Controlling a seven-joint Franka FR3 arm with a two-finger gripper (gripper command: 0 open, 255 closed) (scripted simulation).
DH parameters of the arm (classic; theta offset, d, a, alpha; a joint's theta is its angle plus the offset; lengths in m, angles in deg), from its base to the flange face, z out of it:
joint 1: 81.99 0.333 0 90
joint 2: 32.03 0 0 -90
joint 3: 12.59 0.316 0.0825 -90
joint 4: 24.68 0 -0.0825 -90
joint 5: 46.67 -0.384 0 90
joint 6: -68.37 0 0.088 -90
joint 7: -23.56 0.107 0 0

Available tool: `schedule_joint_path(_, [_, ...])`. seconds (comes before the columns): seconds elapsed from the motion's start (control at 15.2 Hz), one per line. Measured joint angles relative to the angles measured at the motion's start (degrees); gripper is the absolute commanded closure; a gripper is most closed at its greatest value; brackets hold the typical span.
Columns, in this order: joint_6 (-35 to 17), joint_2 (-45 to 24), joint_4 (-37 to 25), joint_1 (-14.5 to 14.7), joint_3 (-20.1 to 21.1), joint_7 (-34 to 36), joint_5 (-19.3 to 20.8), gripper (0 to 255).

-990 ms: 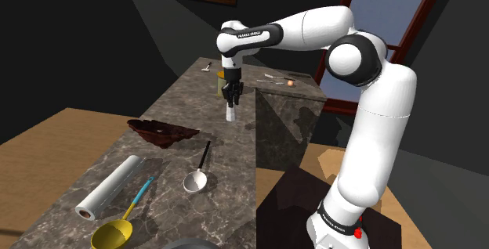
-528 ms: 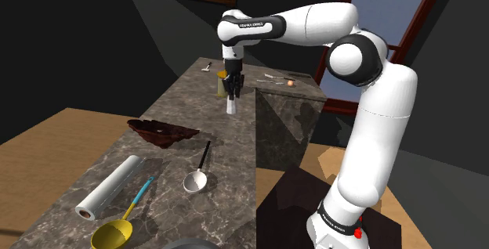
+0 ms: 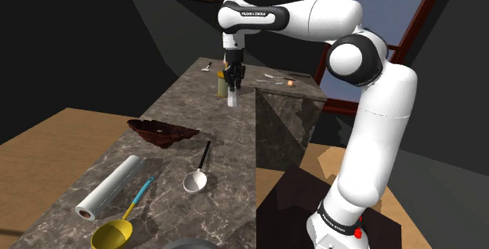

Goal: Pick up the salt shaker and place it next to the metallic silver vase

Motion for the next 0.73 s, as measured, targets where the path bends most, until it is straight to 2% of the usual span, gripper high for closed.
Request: schedule_joint_path(0.73, [9.31,-1.67,-10.97,-0.22,-0.1,-0.05,-0.11,255])
